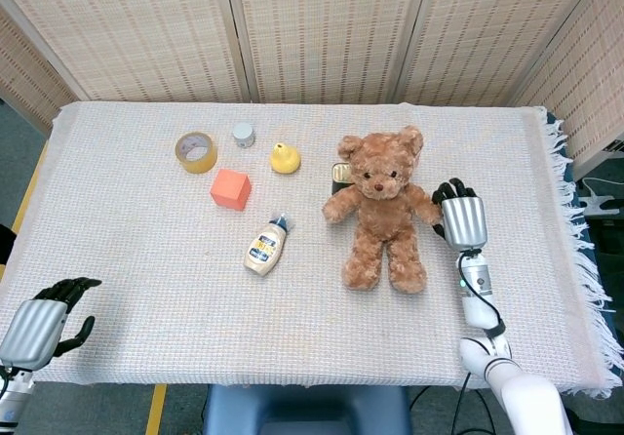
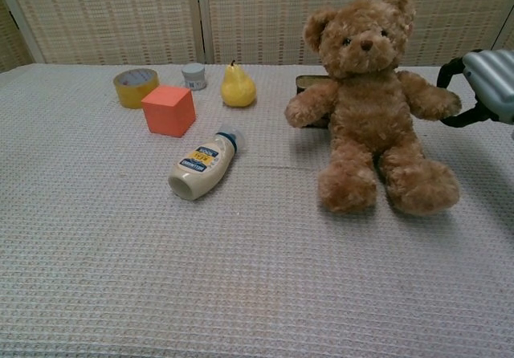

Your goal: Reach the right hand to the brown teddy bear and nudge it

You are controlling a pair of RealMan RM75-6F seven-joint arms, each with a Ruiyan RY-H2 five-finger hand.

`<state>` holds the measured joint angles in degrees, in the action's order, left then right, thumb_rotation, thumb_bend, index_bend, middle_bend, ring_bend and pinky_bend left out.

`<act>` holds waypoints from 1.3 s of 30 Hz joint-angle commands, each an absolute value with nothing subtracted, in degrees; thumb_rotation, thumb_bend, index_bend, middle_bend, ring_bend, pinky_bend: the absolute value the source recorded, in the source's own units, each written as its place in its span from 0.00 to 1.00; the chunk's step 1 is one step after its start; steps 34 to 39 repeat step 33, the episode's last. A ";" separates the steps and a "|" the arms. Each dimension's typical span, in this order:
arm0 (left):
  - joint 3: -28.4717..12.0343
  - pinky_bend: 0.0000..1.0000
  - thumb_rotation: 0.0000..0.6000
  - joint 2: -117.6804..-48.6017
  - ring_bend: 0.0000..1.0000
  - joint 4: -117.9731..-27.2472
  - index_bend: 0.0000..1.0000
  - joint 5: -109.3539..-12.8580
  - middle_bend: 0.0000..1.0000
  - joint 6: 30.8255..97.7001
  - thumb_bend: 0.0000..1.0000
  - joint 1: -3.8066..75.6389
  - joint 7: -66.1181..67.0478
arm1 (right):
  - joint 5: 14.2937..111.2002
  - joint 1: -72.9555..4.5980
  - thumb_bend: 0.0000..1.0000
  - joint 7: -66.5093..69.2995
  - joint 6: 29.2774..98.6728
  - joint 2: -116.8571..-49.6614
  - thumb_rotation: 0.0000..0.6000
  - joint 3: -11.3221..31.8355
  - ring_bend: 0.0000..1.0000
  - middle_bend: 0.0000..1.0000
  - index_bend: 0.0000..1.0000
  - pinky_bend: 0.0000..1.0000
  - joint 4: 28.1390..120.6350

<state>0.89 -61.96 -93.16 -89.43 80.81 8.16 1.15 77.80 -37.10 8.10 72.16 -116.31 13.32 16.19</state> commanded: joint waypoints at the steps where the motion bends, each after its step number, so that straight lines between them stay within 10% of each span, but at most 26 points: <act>1: 0.93 0.38 1.00 -61.96 0.23 -93.17 0.24 -89.34 0.24 80.73 0.42 8.14 1.12 | 78.32 -36.87 0.21 10.45 72.36 -115.63 1.00 12.88 0.22 0.39 0.46 0.47 16.95; 9: 0.90 0.38 1.00 -62.03 0.23 -93.19 0.24 -89.26 0.24 80.54 0.42 8.25 1.37 | 80.97 -32.08 0.18 14.62 73.61 -106.39 1.00 9.53 0.00 0.06 0.00 0.18 32.45; 20: 0.95 0.38 1.00 -61.98 0.23 -93.29 0.24 -89.21 0.25 80.59 0.42 8.18 1.71 | 78.93 -14.94 0.16 -7.28 77.43 -68.16 1.00 -2.35 0.00 0.02 0.00 0.16 94.00; 28: 1.05 0.38 1.00 -61.99 0.23 -93.79 0.24 -89.25 0.26 80.75 0.42 8.03 2.57 | 83.34 -7.51 0.16 -11.03 90.21 -70.25 1.00 -2.29 0.00 0.02 0.00 0.16 92.62; 39: 1.04 0.38 1.00 -62.03 0.23 -93.75 0.24 -89.29 0.26 80.82 0.42 8.01 2.83 | 86.00 -6.52 0.16 -11.08 90.80 -71.04 1.00 -2.93 0.00 0.02 0.00 0.16 91.34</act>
